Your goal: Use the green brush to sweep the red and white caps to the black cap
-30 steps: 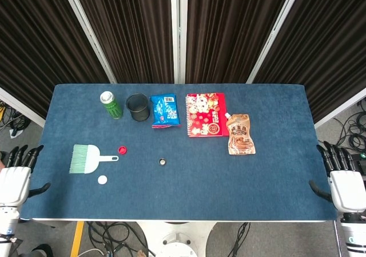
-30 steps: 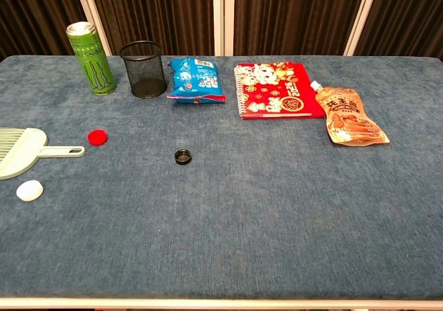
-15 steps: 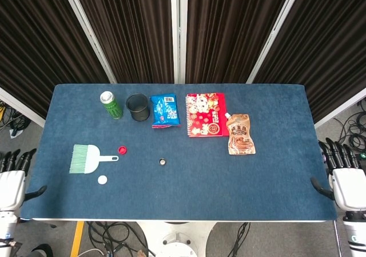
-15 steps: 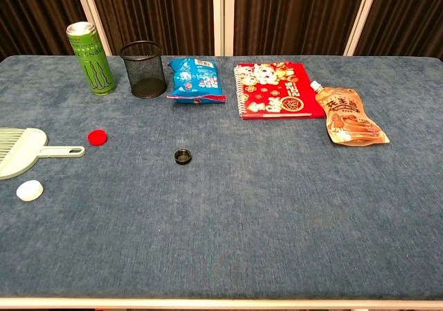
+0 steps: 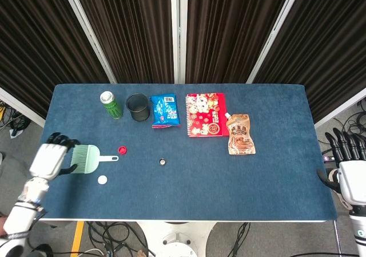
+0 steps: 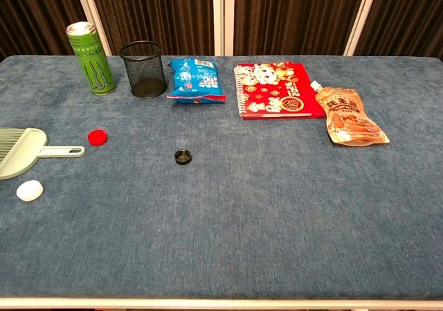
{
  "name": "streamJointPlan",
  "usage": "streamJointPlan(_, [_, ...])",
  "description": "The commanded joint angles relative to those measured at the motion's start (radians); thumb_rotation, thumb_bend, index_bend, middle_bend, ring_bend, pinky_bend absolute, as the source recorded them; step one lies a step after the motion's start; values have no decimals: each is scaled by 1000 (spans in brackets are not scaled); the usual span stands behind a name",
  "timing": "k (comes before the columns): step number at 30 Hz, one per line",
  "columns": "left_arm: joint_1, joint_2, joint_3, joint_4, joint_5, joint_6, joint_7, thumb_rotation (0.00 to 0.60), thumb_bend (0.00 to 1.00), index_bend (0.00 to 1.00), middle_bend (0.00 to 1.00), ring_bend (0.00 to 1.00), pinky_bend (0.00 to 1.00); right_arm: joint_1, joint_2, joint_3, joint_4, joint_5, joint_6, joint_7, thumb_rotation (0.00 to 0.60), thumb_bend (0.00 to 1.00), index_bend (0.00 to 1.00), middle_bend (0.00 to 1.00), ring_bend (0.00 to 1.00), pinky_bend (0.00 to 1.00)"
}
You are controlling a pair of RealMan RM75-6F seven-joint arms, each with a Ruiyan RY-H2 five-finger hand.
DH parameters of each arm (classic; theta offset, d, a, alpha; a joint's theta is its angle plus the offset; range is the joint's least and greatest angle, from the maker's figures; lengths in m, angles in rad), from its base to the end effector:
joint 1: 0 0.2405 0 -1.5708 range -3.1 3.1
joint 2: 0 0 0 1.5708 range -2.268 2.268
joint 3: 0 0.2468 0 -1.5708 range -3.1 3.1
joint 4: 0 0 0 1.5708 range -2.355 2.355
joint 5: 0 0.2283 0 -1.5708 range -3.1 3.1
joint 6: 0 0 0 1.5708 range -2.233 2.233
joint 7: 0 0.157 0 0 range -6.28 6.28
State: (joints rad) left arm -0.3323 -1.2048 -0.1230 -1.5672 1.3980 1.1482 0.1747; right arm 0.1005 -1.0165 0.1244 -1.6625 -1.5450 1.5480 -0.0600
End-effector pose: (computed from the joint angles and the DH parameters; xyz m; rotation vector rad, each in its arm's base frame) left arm -0.2755 0.2811 0.0830 -1.6470 -0.8735 -0.7877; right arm -0.2857 -0.2141 0.1828 1.3889 -0.6844 0.9501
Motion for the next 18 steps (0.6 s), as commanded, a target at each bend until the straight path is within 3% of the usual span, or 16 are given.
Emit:
streamJointPlan(1, [-85, -75, -27, 60, -66, -105, 54, 600, 214, 330, 387, 244, 162, 3, 1, 0, -2, 1, -4, -1, 600, 122, 0, 13, 0, 0])
streamJointPlan(9, [-173, -224, -24, 178, -177, -218, 148, 600, 213, 367, 392, 244, 169, 1, 0, -3, 0, 15, -11, -3, 600, 121, 0, 13, 0, 0])
streamJointPlan(18, [-191, -320, 18, 239, -205, -189, 273, 600, 211, 379, 431, 265, 178, -1, -9, -5, 14, 35, -19, 11, 600, 120, 0, 17, 0, 0])
